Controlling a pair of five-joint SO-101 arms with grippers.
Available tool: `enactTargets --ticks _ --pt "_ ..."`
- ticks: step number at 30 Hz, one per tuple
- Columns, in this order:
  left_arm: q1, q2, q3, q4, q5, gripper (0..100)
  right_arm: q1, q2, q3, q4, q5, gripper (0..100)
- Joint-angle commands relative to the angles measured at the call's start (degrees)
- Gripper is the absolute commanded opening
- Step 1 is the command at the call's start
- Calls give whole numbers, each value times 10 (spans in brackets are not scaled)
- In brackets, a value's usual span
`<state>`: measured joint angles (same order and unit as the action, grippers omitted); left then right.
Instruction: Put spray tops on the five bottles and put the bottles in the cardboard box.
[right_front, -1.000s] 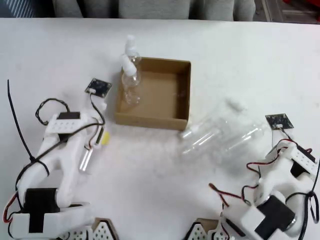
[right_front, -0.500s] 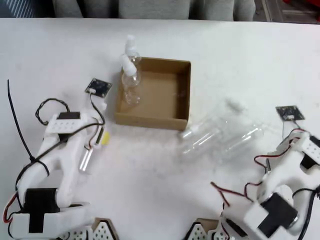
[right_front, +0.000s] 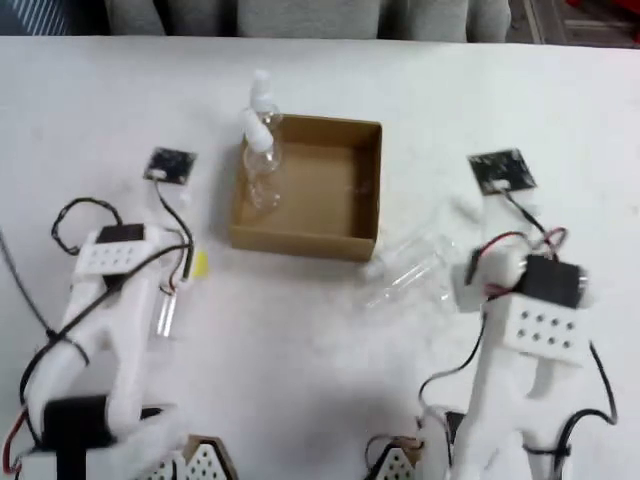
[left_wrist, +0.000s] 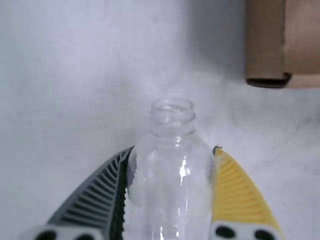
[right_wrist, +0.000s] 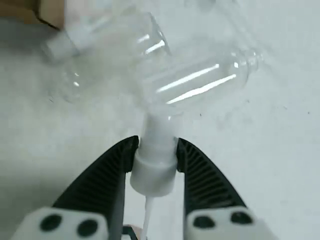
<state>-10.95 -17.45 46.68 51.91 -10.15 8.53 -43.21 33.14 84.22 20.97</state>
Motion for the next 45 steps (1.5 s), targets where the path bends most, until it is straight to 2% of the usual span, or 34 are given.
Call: enactTargets --ticks 1,4,7,13,17,20,24,26,29,32,41,45 --pt "3 -128 -8 39 23 34 -84 -38 -51 -51 -98 16" --pt "13 -215 -8 46 23 34 -131 -34 -90 -82 -138 17" --pt "38 -298 -9 41 24 35 -179 -9 -124 -88 -140 19" --pt "141 -424 5 39 24 39 -233 35 -194 -95 -141 17" --pt "211 -482 69 -47 24 39 -258 44 -255 -135 -146 17" --pt "237 -528 139 -131 24 36 -275 41 -282 -183 -147 17" --pt "266 -593 236 -199 25 35 -290 41 -295 -219 -155 17" --pt "277 -623 279 -229 56 35 -290 35 -295 -222 -209 17" --pt "285 -662 332 -274 150 35 -286 21 -290 -225 -316 16" --pt "285 -701 383 -302 207 35 -288 15 -290 -255 -363 16" --pt "301 -829 488 -300 182 35 -291 17 -281 -431 -484 16" --pt "298 -872 503 -279 182 35 -320 12 -227 -507 -465 16"
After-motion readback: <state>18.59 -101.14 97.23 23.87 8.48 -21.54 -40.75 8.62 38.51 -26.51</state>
